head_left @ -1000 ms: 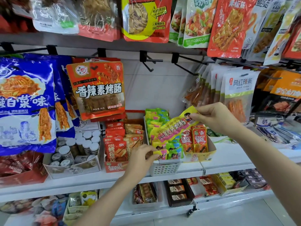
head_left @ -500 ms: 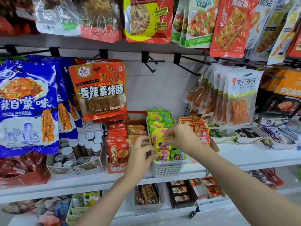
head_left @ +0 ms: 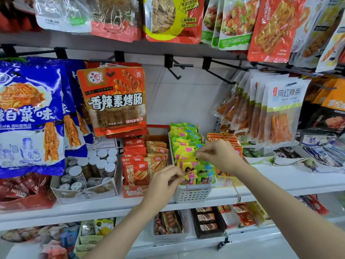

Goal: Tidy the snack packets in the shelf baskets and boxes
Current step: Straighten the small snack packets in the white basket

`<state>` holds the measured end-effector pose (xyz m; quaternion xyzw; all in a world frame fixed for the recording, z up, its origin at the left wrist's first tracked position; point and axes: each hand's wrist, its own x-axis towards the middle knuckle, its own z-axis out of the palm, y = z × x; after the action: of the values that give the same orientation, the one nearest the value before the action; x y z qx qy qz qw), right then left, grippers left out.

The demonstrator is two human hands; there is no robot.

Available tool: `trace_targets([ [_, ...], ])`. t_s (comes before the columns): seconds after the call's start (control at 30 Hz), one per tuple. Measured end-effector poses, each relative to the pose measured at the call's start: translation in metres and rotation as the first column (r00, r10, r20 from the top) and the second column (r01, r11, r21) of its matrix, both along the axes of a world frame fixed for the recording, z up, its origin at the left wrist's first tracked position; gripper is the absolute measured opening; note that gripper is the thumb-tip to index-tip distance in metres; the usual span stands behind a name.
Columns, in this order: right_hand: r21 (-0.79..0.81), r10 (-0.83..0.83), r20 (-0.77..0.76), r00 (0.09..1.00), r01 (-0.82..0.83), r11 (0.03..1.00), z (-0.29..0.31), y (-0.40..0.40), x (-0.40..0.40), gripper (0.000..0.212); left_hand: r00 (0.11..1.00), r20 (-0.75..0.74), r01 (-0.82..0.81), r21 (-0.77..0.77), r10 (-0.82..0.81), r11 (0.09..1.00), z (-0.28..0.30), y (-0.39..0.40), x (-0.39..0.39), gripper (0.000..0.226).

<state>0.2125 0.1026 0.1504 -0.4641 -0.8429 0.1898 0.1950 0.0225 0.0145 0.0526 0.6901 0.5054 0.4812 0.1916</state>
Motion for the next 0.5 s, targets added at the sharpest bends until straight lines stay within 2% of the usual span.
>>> trace_targets([
  [0.07,0.069,0.05,0.083,0.995,-0.055,0.996,0.0,0.002,0.0,0.012,1.0,0.007,0.0,-0.026,0.0,1.0,-0.001,0.001,0.0,0.013],
  [0.2,0.09,0.103,0.209,0.972,-0.124,0.988,-0.012,0.001,-0.011,0.017,0.999,0.046,0.026,-0.137,-0.02,0.99,0.002,0.001,0.0,0.027],
  [0.3,0.126,0.027,0.202,0.979,-0.053,0.991,-0.019,0.002,-0.018,0.021,0.996,-0.083,0.024,-0.125,-0.034,0.992,0.008,0.004,-0.001,0.019],
  [0.43,0.142,0.002,0.241,0.971,-0.037,0.989,-0.022,0.0,-0.024,0.016,0.993,-0.114,-0.014,-0.152,-0.004,0.988,0.012,0.008,-0.001,0.018],
  [0.5,0.146,0.024,0.138,0.99,-0.044,0.988,-0.013,0.001,-0.023,0.013,0.993,-0.115,-0.03,-0.14,0.014,0.99,0.012,0.008,0.0,0.017],
])
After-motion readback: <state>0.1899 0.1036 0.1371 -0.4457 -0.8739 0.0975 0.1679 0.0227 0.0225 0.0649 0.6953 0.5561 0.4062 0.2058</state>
